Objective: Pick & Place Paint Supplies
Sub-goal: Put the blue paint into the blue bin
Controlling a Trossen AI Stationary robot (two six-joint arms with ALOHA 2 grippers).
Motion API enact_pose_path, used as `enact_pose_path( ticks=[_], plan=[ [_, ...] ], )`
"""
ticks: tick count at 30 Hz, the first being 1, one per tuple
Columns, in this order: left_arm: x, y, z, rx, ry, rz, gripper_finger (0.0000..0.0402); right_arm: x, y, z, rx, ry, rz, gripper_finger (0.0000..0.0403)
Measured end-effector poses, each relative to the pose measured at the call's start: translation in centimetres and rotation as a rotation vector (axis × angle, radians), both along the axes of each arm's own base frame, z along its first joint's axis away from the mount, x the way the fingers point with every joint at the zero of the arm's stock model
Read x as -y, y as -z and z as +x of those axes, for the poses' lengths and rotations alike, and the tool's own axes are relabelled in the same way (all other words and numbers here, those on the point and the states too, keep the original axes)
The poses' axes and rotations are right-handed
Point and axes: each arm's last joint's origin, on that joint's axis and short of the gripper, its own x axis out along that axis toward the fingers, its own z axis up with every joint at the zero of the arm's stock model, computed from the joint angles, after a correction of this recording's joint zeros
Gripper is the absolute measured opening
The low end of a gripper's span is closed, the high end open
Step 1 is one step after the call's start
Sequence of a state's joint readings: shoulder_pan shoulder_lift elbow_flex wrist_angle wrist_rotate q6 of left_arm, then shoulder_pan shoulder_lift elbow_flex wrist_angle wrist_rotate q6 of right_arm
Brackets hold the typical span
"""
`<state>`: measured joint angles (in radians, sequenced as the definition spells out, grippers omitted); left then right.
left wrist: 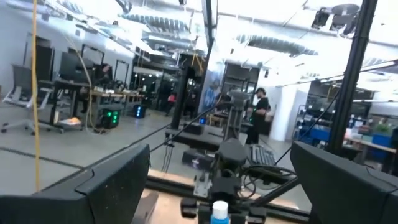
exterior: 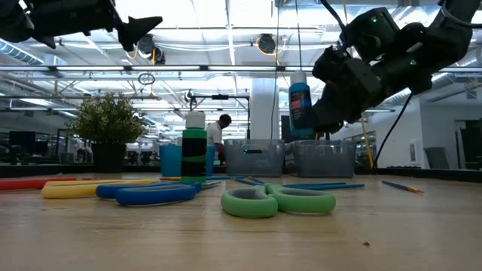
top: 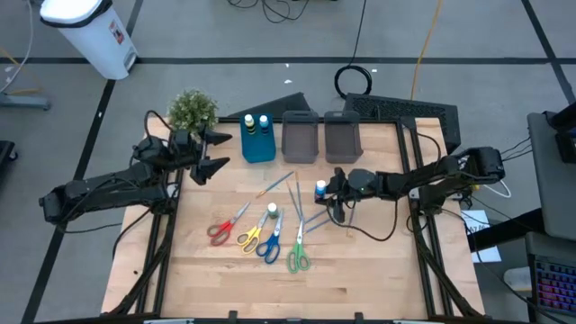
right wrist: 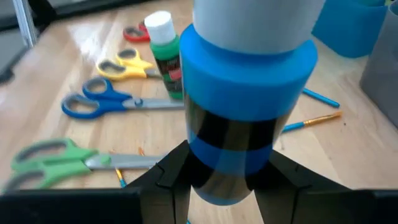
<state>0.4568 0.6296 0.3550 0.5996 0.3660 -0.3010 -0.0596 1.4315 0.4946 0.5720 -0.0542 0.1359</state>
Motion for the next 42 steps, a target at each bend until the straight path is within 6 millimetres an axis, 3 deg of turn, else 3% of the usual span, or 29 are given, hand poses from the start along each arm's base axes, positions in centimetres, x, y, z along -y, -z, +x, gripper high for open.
enact_pose_path(
  ticks=[6, 12, 16, 21, 32, 36, 42],
  plan=[
    [-0.2, 0.5, 0.7, -0.026, -0.029, -0.066, 0.0397, 0.9, -0.3, 0.0, 0.028, -0.01, -0.119, 0.0125],
    [-0.1, 2.9, 3.8, -0.176, -0.056, -0.131, 0.0397, 1.0, -0.6, -0.1, 0.026, 0.005, -0.154, 0.0125],
    [-0.1, 3.4, 6.1, -0.265, -0.05, -0.156, 0.0397, 1.0, -0.7, -0.1, 0.033, 0.041, -0.17, 0.0125],
    [-0.3, 1.7, 10.2, -0.377, -0.021, -0.126, 0.0397, 1.0, -0.7, -0.1, 0.033, 0.039, -0.178, 0.0125],
    [1.4, -0.6, 22.1, -0.531, 0.101, 0.015, 0.0397, 1.1, -1.0, 0.1, 0.067, 0.022, -0.244, 0.0125],
    [2.7, 0.0, 24.7, -0.643, 0.126, 0.106, 0.0397, 1.0, -0.9, 0.0, 0.059, 0.025, -0.224, 0.0125],
    [3.4, 0.9, 26.7, -0.701, 0.041, 0.181, 0.0397, 1.0, -0.9, 0.0, 0.056, 0.025, -0.223, 0.0125]
  ],
)
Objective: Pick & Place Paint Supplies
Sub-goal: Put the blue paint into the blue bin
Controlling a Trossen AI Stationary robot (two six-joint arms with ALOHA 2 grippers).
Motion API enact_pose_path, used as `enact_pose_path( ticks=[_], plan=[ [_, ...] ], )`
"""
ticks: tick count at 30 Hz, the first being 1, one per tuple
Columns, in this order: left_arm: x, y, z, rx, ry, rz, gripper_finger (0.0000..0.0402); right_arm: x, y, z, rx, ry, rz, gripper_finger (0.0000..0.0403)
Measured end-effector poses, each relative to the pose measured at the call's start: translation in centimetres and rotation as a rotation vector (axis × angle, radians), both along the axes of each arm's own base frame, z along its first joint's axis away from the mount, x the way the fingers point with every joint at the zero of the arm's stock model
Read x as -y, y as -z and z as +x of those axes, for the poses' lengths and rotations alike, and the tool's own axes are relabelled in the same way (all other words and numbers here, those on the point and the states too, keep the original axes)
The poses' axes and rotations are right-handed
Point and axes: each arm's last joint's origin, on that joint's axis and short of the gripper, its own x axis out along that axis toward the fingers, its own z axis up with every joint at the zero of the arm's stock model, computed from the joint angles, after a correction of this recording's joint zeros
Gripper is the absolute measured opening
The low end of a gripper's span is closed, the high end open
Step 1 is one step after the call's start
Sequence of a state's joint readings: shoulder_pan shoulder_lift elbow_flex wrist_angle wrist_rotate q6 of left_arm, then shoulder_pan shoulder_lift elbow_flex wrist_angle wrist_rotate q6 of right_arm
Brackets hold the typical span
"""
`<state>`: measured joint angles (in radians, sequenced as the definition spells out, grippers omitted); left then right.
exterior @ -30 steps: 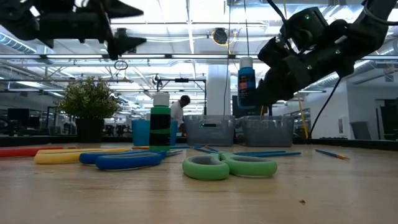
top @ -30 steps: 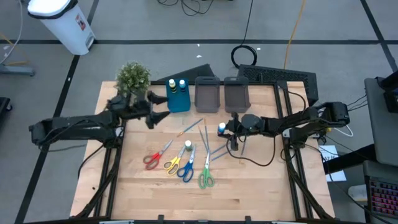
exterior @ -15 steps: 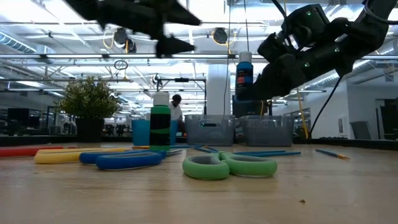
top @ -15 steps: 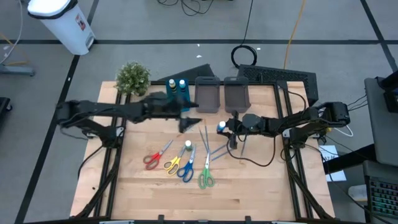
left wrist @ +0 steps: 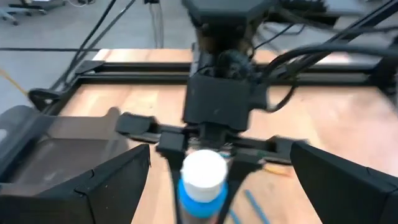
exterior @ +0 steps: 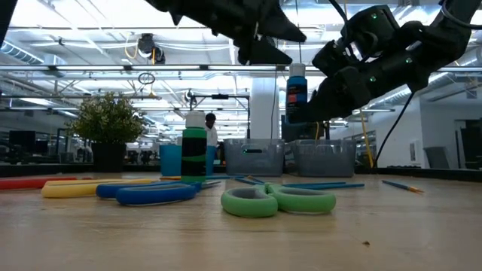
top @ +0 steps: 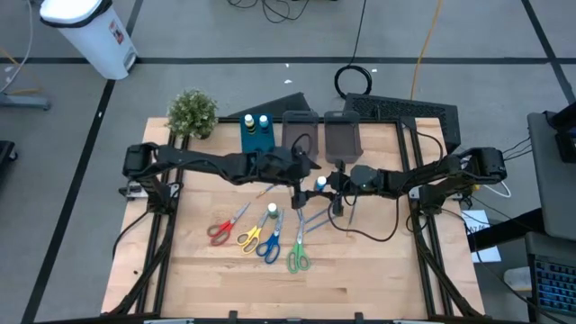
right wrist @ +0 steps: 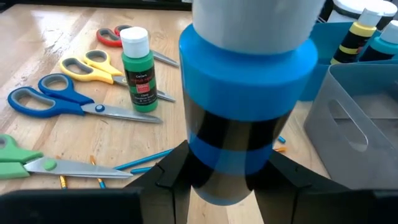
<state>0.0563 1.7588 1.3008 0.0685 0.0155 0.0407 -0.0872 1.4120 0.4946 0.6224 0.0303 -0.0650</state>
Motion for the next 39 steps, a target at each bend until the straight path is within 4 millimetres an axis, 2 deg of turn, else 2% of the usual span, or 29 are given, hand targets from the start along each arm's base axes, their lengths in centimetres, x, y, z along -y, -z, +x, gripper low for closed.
enact_pose_path(
  ticks=[6, 14, 23, 39],
  plan=[
    [-0.7, 0.4, -0.1, -0.041, -0.016, 0.022, 0.0397, 0.0, 0.0, 0.0, -0.004, 0.0, -0.007, 0.0125],
    [-1.8, 0.9, 0.0, -0.051, -0.037, -0.066, 0.0397, 0.0, 0.0, 0.0, -0.002, -0.009, -0.028, 0.0125],
    [-1.1, 1.6, 0.7, -0.03, 0.011, -0.053, 0.0397, 0.0, -0.3, 0.1, 0.017, -0.011, -0.034, 0.0125],
    [-1.0, 2.0, 0.9, -0.043, 0.03, -0.019, 0.0397, 0.0, -0.3, 0.2, 0.015, -0.017, -0.047, 0.0125]
  ],
)
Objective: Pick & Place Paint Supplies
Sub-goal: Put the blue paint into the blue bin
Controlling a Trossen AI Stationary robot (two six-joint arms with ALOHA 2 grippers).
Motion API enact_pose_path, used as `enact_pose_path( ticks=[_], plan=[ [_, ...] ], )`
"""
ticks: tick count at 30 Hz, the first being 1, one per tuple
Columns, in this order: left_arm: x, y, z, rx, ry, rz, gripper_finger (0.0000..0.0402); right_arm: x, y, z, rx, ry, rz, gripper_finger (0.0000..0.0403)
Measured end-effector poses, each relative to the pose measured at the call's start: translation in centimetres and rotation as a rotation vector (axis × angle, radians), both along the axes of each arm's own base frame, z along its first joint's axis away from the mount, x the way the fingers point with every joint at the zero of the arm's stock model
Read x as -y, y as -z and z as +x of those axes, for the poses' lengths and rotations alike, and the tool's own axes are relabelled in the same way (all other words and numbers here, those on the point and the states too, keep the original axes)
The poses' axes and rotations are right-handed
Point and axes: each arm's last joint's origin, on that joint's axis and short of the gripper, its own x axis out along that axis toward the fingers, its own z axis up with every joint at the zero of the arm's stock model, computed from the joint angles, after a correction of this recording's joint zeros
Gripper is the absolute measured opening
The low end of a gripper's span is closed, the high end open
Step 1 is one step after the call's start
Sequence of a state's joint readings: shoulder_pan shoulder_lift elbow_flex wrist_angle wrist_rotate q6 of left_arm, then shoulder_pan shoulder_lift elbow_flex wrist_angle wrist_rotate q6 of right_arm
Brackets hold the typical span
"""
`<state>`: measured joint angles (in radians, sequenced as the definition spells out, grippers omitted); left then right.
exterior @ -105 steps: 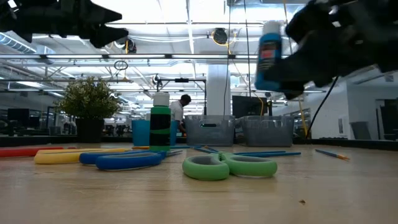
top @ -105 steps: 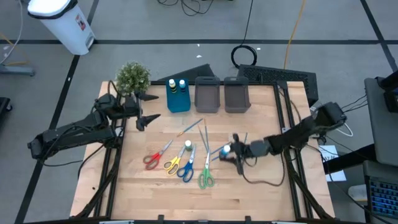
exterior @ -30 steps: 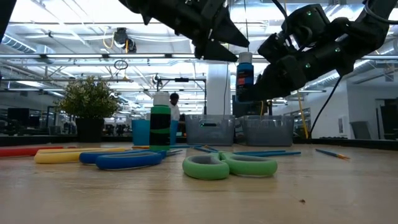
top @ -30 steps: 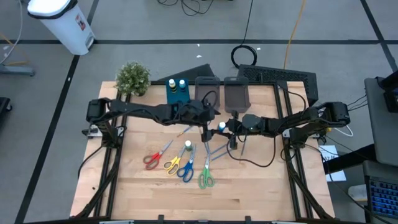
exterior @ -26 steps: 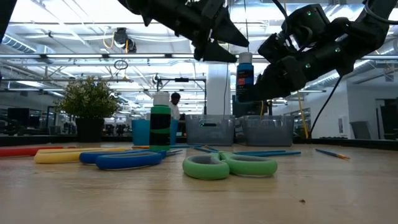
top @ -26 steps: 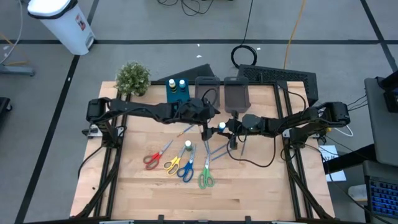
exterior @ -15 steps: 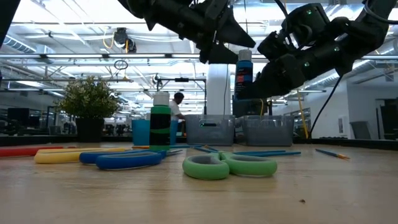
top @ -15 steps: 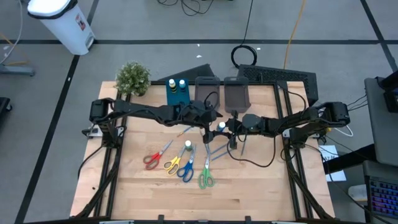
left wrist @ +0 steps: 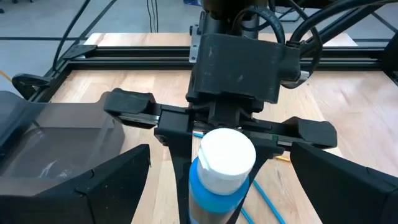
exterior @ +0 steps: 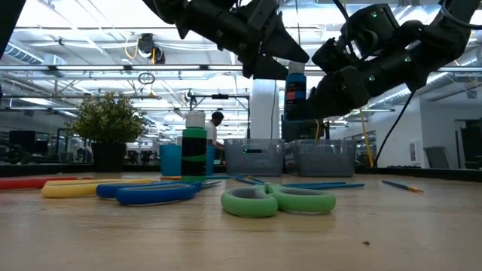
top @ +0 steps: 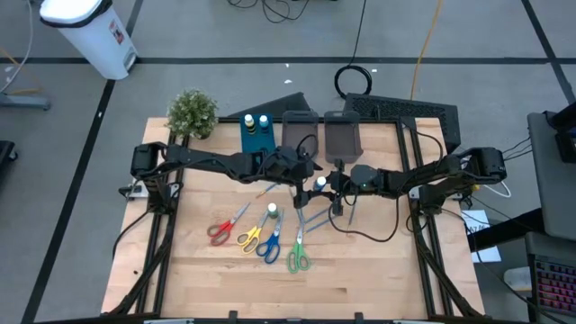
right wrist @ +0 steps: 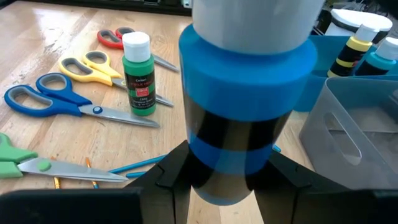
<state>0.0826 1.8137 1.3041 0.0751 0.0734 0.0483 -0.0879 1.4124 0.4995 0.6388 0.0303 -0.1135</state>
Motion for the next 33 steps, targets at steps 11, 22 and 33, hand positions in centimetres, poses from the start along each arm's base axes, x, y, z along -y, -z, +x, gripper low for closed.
enact_pose_path(
  ticks=[11, 22, 33],
  plan=[
    [-0.01, -0.07, 0.03, 0.008, 0.001, 0.01, 0.0279, 0.0, 0.0, 0.0, 0.0, 0.0, 0.0, 0.0125],
    [-0.01, -0.07, 0.03, 0.007, 0.008, 0.025, 0.0163, 0.0, 0.0, 0.0, 0.0, 0.0, 0.0, 0.0125],
    [0.18, -0.01, 0.02, 0.004, 0.03, 0.046, 0.0134, 0.0, 0.01, -0.01, -0.001, 0.0, 0.002, 0.0125]
  ],
)
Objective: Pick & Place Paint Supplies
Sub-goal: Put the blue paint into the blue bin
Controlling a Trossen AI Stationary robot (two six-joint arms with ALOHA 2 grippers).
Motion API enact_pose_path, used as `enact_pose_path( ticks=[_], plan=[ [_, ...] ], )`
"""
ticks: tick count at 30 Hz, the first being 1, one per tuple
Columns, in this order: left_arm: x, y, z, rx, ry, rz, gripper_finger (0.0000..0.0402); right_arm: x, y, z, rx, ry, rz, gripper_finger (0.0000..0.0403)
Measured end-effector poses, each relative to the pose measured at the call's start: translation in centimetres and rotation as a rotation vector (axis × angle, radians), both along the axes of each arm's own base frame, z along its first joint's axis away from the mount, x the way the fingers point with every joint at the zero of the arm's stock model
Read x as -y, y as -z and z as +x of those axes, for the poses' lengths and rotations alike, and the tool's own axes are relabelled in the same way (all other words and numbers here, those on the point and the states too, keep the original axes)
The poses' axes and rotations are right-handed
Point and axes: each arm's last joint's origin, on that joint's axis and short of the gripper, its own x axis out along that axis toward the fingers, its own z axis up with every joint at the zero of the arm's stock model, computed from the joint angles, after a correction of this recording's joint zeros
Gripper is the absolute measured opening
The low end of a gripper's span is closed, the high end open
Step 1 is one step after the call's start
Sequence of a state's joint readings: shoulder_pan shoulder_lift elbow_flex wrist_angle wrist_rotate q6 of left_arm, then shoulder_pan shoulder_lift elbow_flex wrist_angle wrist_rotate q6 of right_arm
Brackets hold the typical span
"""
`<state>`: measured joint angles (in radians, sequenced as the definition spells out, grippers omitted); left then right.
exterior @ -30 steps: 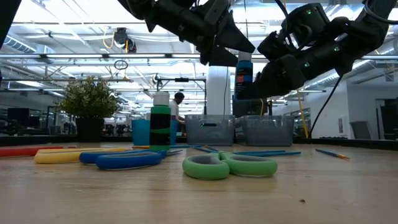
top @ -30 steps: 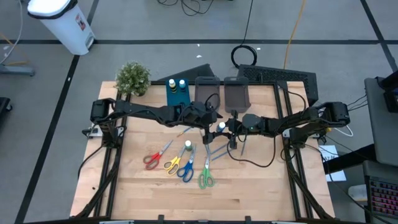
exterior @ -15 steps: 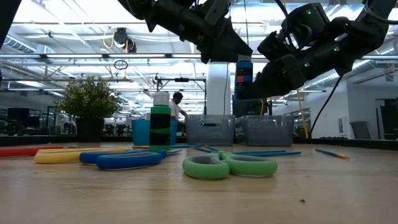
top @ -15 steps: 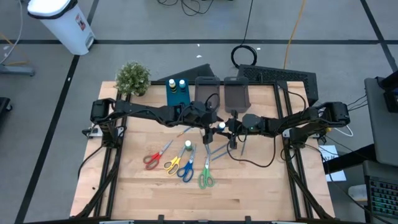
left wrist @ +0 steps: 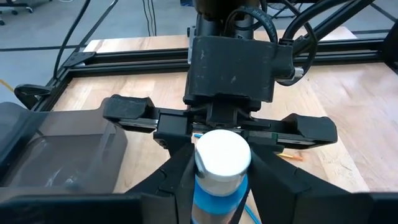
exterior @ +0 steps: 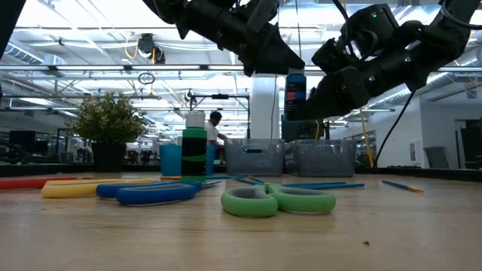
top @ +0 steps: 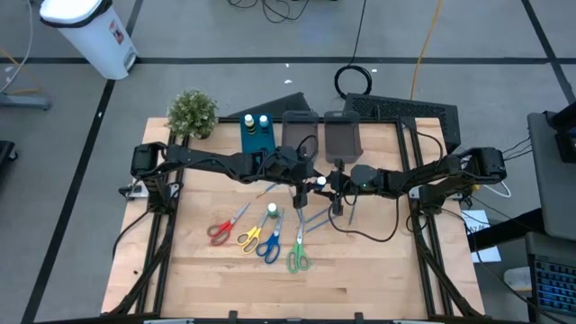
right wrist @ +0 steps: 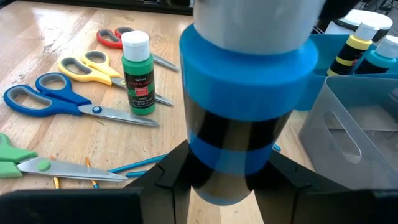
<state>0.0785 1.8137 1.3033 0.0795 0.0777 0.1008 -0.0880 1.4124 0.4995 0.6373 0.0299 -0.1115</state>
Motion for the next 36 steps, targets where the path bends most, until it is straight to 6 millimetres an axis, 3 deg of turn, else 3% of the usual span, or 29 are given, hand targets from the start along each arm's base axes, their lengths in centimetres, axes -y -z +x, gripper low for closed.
enact_pose_path(
  ticks=[12, 25, 36],
  plan=[
    [0.1, -0.6, -0.1, 0.025, -0.037, -0.015, 0.0126, 0.0, -0.1, 0.0, 0.013, 0.008, 0.028, 0.0132],
    [0.0, -6.8, -4.2, 0.095, -0.168, 0.058, 0.0134, 0.0, -1.0, 0.3, 0.109, 0.035, 0.115, 0.0203],
    [-1.3, -9.8, -7.5, 0.101, -0.282, 0.1, 0.0128, 0.0, -0.6, 0.2, 0.079, 0.035, 0.115, 0.0204]
  ],
)
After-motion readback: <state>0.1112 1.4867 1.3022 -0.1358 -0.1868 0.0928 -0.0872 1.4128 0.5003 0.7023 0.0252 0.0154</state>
